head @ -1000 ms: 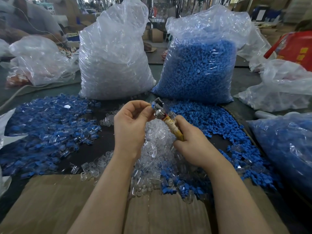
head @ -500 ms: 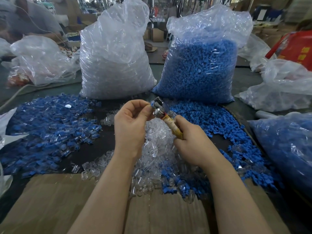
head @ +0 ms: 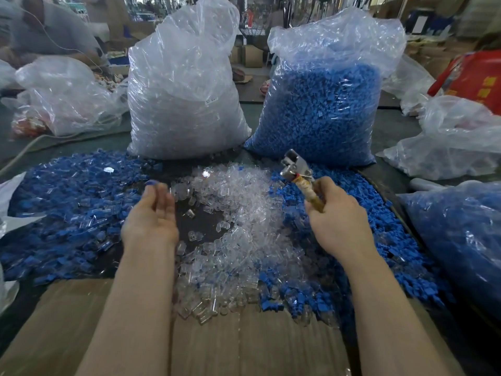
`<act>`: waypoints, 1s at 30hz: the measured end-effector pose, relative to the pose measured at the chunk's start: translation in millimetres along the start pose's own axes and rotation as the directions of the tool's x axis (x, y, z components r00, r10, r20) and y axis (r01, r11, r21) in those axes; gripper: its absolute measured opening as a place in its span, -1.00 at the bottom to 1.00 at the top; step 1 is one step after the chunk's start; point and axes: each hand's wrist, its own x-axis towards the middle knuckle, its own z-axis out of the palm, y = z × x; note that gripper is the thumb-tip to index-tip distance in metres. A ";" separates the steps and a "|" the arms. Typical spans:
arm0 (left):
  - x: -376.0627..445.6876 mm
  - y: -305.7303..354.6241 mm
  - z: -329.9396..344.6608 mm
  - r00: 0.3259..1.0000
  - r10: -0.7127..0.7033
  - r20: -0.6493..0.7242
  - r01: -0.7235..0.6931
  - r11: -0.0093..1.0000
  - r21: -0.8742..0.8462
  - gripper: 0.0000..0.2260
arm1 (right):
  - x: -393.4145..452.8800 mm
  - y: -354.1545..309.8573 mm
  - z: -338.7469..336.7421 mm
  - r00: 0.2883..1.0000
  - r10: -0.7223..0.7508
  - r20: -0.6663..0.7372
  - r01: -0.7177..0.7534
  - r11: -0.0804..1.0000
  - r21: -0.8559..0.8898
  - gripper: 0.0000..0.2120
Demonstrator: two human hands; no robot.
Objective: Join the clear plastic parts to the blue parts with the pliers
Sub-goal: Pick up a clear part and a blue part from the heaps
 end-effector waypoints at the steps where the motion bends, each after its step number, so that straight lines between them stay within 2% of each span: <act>1: 3.5 5.7 -3.3 0.999 -0.024 -0.026 0.023 0.997 -0.073 -0.96 | 0.4 2.9 -0.8 0.999 0.044 -0.027 -0.045 0.999 -0.017 -0.90; 6: 14.2 25.5 -15.2 0.993 -0.058 -0.104 0.017 0.933 -0.359 -0.92 | -0.1 11.9 -1.5 0.950 0.267 -0.162 -0.277 0.960 -0.038 -0.96; 8: 16.0 29.6 -15.9 0.994 -0.050 -0.101 -0.001 0.893 -0.450 -0.90 | 0.3 15.0 -0.9 0.931 0.317 -0.178 -0.329 0.943 -0.044 -0.92; 12: 16.5 28.1 -16.0 0.996 -0.008 -0.086 -0.034 0.877 -0.480 -0.86 | 1.6 17.4 -1.7 0.909 0.387 -0.153 -0.404 0.910 -0.099 -0.85; 14: 16.0 25.2 -14.3 1.000 0.007 -0.022 -0.014 0.930 -0.367 -0.90 | 0.6 16.9 -1.2 0.903 0.415 -0.111 -0.428 0.890 -0.157 -0.83; 16: 14.4 20.2 -10.4 0.996 0.007 0.086 -0.004 1.000 -0.031 -0.91 | -1.0 17.1 0.2 0.896 0.437 -0.079 -0.443 0.871 -0.210 -0.81; 17: 13.2 16.7 -7.6 0.990 0.004 0.141 -0.030 0.983 0.183 -0.90 | -1.6 17.0 0.8 0.892 0.446 -0.071 -0.450 0.863 -0.228 -0.81; 19: 8.4 7.6 -1.7 0.969 0.008 0.247 -0.147 0.824 0.548 -0.92 | -2.2 17.6 1.1 0.887 0.458 -0.061 -0.457 0.851 -0.257 -0.81; 21: 3.5 -3.0 1.7 0.936 0.006 0.352 -0.297 0.553 0.778 -0.91 | -2.6 18.8 0.7 0.885 0.463 -0.045 -0.454 0.841 -0.295 -0.82; 22: 0.5 -8.0 1.9 0.912 -0.015 0.409 -0.369 0.401 0.839 -0.91 | -3.0 19.2 0.6 0.886 0.463 -0.032 -0.449 0.837 -0.313 -0.83; 25: -3.0 -18.7 -0.6 0.851 -0.122 0.510 -0.511 0.031 0.859 -0.86 | -2.9 19.3 1.9 0.893 0.451 -0.007 -0.428 0.841 -0.331 -0.84; 29: 1.1 -28.5 -1.8 0.842 -0.137 0.522 -0.537 -0.323 0.780 -0.80 | -1.5 19.5 4.5 0.909 0.416 0.016 -0.387 0.859 -0.335 -0.88; 30: 1.4 -30.3 -1.7 0.838 -0.130 0.529 -0.535 -0.385 0.752 -0.79 | -1.3 19.4 5.3 0.914 0.406 0.027 -0.374 0.864 -0.337 -0.88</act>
